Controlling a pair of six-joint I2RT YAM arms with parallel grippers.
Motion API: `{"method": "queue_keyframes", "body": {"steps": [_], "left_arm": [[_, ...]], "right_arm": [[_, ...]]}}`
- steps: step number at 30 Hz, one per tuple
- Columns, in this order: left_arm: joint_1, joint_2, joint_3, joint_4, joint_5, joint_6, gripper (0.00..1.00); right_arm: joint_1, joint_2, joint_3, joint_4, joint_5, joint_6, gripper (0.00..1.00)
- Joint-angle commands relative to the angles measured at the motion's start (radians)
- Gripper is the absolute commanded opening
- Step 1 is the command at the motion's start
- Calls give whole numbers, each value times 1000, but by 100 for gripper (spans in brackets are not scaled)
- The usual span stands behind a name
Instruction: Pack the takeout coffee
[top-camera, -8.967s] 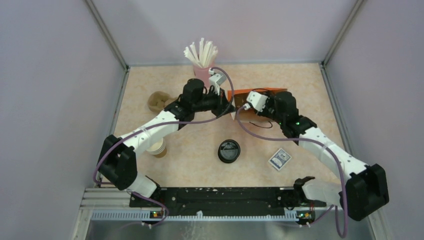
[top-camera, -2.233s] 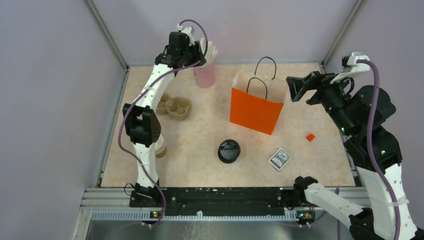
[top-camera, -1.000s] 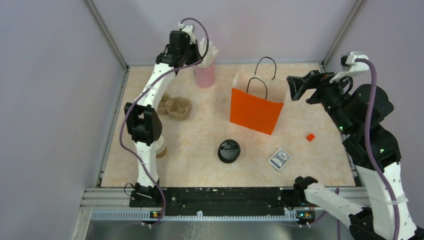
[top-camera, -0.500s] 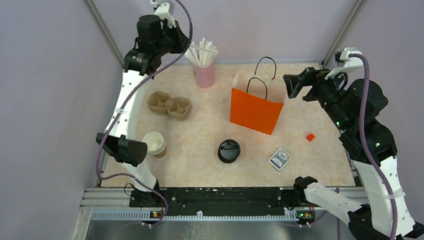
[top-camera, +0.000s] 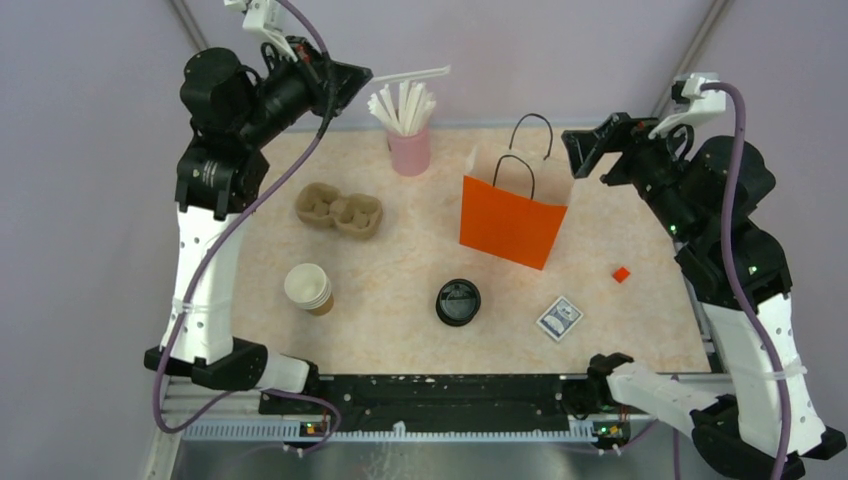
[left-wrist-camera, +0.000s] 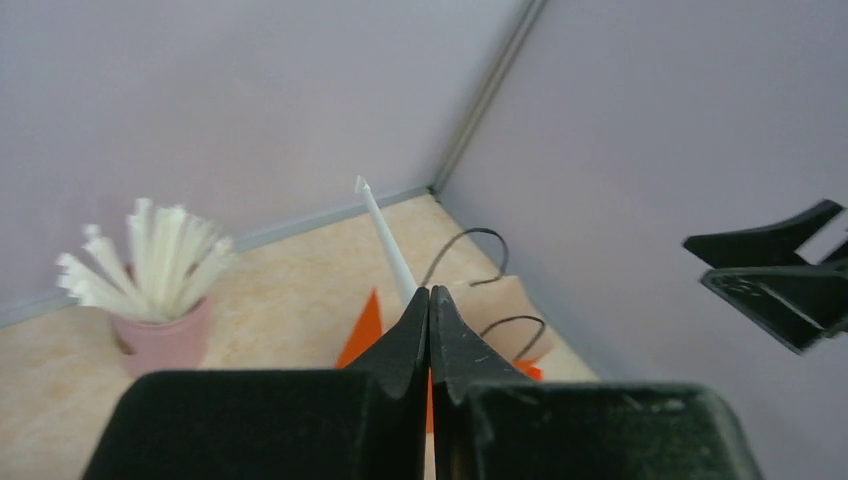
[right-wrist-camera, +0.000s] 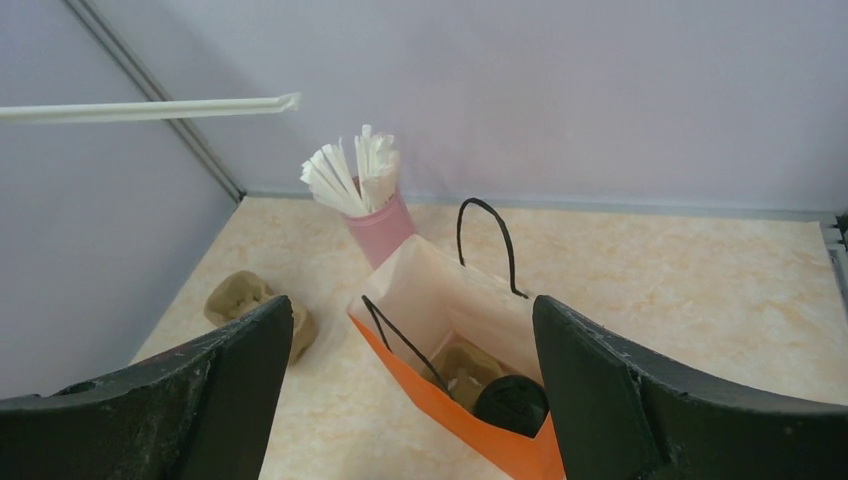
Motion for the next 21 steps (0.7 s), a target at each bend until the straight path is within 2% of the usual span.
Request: {"method": "queue_keyframes", "body": {"steps": [1,6,10,16,21], "left_arm": [[5,19,-54,149,208,-204,0],[1,53,-130,282,353,-329,0],[-14,98,-155,296,414,-358,0],[-18,182,-106,230,490,-313,0],[-62,257,-121,248,529,-315,0]], "right_arm": [[-9,0,52,32,-10,29,87],[-9,-4,55,32,-6,30,86],[-8,-20,53,25,13,24,86],[-9,-44,52,7,46,-3,86],[-9,-56,46,-5,72,-15,86]]}}
